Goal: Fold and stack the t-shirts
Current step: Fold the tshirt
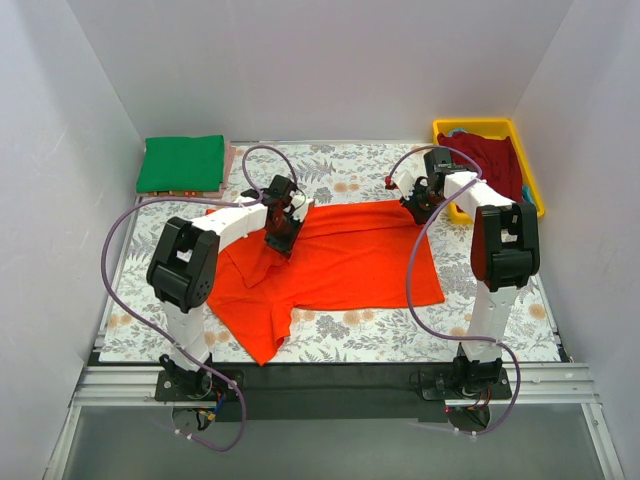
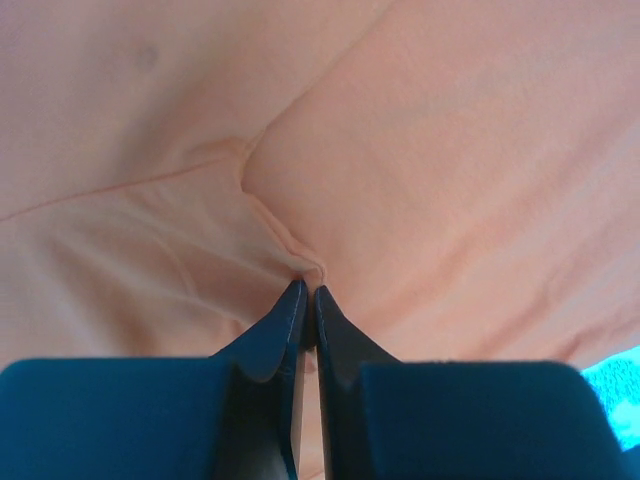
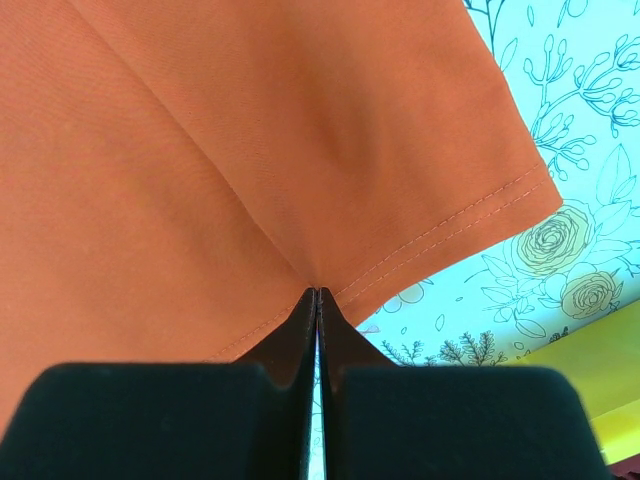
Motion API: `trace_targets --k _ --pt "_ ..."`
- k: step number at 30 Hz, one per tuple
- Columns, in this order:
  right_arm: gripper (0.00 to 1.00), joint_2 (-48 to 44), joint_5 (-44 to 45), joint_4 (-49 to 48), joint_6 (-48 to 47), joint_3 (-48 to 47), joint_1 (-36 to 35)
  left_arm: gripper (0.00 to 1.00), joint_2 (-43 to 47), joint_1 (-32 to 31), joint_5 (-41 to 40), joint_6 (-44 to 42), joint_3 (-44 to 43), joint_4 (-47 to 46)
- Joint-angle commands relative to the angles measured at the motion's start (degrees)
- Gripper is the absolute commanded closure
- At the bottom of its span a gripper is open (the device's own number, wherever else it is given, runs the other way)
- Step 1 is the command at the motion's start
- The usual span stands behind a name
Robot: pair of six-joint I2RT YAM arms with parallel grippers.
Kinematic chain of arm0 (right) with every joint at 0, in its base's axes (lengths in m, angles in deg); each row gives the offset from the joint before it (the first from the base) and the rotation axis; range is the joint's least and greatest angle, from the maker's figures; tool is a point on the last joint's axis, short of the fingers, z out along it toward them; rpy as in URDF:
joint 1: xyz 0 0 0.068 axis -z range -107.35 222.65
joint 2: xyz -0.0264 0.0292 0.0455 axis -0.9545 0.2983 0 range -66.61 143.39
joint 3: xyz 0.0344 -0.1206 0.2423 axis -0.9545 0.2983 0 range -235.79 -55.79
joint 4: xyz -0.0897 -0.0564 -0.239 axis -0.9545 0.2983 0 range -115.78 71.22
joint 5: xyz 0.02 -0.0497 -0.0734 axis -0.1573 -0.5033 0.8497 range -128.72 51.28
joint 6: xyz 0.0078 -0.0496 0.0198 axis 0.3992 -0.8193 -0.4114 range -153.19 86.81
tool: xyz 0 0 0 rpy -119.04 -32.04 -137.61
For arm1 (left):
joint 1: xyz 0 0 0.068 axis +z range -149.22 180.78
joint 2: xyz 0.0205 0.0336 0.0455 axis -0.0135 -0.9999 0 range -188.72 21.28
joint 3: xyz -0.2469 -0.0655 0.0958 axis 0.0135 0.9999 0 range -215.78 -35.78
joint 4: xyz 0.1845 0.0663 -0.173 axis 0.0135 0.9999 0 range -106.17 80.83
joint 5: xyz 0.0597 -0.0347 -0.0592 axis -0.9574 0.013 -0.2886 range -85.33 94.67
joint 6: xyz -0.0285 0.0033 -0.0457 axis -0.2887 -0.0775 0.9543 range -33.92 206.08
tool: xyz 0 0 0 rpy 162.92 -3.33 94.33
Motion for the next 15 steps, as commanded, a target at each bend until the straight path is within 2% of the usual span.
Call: trace_targets --k 1,15 --pt "0.99 -2.4 0.0 -0.1 -0.7 0.0 -0.2 1.0 6.4 -0.1 -0.4 -1.3 0.1 2.9" --pt "0.99 -4.5 0.2 0.6 -1.7 1.7 0.2 1.0 10.1 0.0 -1.9 -2.6 3.4 5.1"
